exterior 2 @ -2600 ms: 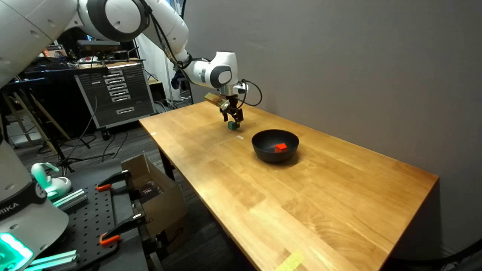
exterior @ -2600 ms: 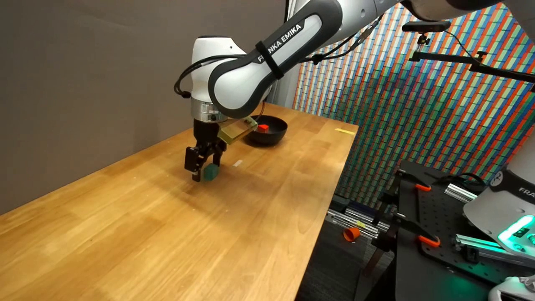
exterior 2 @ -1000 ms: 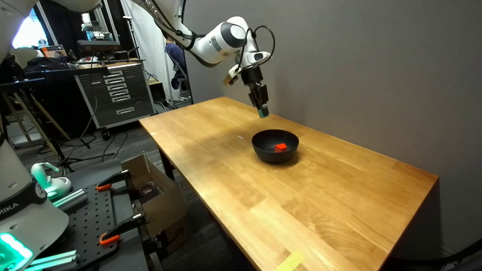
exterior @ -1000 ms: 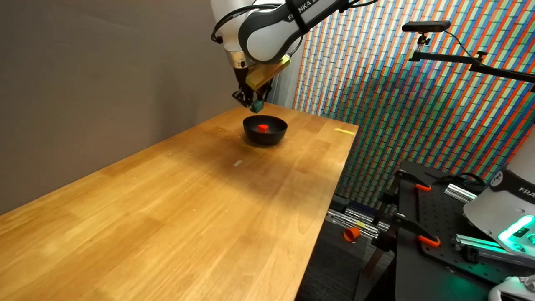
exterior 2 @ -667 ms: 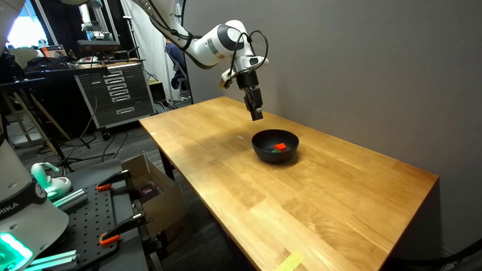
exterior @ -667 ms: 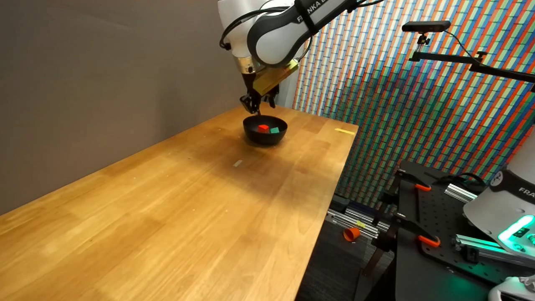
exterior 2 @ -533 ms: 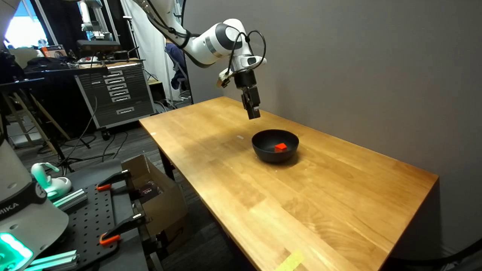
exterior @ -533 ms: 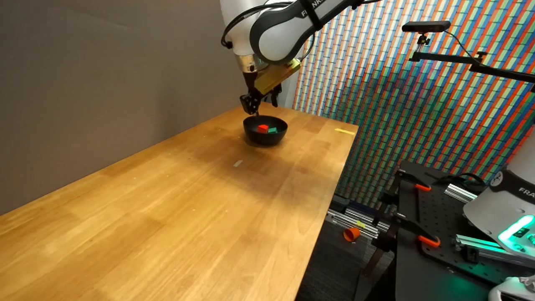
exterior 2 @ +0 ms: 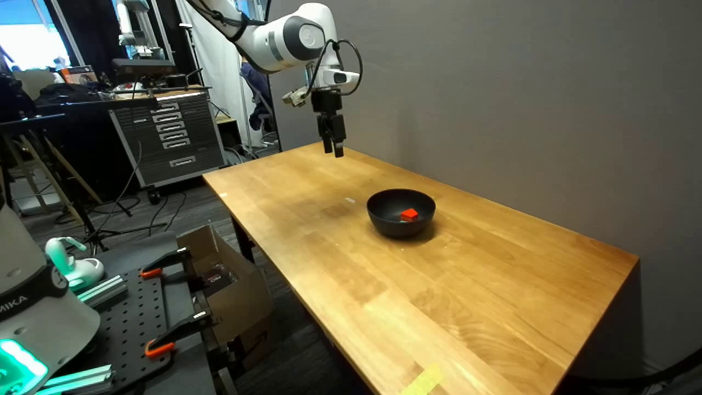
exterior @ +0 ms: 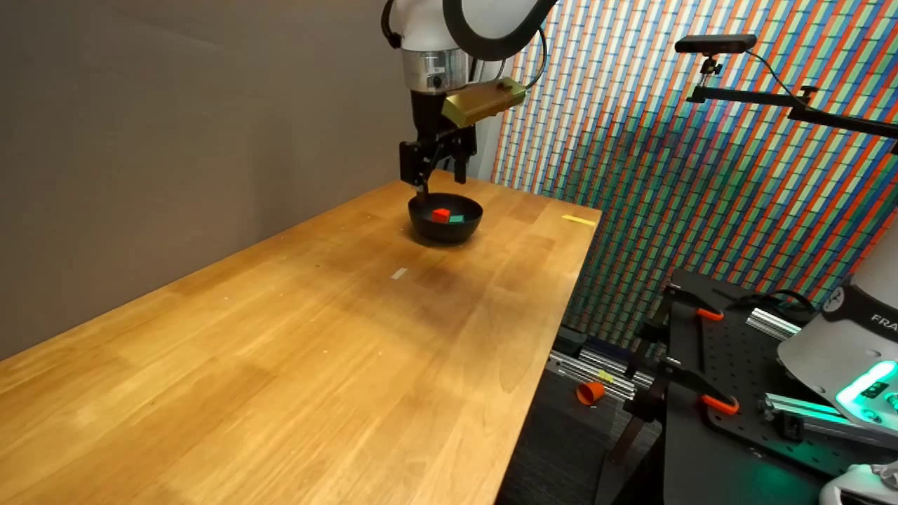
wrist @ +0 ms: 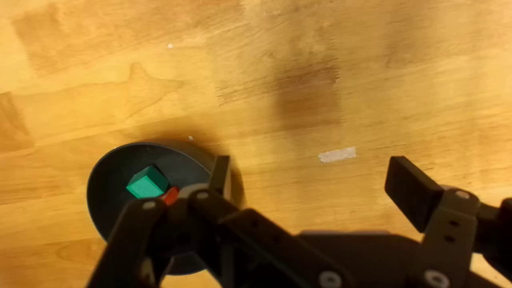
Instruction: Put the orange and green block inside the black bowl
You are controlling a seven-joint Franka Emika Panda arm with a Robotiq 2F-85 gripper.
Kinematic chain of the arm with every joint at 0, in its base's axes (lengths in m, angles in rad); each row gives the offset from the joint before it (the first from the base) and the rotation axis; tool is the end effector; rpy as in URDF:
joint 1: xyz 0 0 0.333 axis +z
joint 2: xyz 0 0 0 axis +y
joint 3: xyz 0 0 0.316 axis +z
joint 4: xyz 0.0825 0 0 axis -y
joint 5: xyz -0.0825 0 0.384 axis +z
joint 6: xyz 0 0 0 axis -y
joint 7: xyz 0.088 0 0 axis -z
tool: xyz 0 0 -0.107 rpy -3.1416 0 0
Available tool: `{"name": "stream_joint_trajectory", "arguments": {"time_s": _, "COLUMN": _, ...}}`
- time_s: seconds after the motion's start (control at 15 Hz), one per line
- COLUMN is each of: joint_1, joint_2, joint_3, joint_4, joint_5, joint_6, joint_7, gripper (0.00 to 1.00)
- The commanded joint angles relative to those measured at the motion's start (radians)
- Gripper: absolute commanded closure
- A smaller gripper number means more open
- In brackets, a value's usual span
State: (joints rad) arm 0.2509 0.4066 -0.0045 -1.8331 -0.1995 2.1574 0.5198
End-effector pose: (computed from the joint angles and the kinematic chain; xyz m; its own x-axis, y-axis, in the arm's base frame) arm 0.6154 0.1467 0.3040 0.9879 -0.1550 -0.0009 -0.1523 -0.9715 0.1817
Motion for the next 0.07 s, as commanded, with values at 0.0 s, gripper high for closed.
{"name": "stream_joint_trajectory", "arguments": {"time_s": 0.0, "joint_1": -0.005, "joint_2": -0.014, "joint_3": 0.009, "joint_4": -0.014, "joint_5": 0.000, "joint_6": 0.001, "joint_7": -0.002, "gripper": 0.00}}
